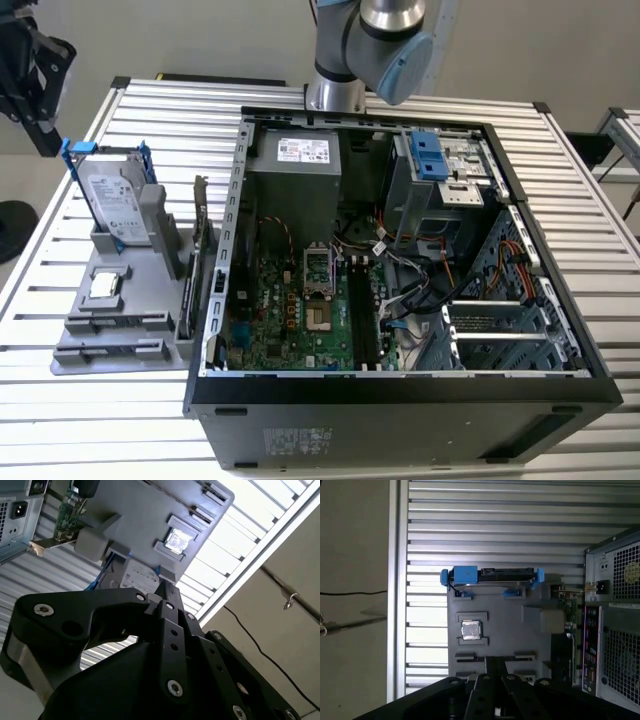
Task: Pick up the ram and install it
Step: 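Reach for the ram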
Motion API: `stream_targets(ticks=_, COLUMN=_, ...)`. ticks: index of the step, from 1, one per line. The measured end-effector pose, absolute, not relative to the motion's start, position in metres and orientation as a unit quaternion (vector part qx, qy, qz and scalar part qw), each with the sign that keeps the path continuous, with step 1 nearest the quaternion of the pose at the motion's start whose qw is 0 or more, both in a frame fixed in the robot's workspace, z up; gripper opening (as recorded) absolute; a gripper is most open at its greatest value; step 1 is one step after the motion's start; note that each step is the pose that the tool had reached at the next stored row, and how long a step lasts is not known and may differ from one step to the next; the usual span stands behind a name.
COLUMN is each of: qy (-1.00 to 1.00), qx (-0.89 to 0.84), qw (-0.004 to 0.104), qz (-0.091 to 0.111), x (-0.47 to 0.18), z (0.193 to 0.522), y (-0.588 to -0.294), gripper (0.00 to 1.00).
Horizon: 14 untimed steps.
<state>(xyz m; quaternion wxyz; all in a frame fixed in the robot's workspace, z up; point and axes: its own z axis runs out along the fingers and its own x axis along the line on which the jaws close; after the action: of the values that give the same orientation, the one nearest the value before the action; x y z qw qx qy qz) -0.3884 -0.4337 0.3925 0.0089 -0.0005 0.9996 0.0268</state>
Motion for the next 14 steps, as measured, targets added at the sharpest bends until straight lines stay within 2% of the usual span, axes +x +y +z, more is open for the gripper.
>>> stream_targets(ticks=14, qy=1.0, qx=0.0, qw=0.008, qz=0.027, x=-0.388, z=0.392, y=-0.445, gripper=0.0)
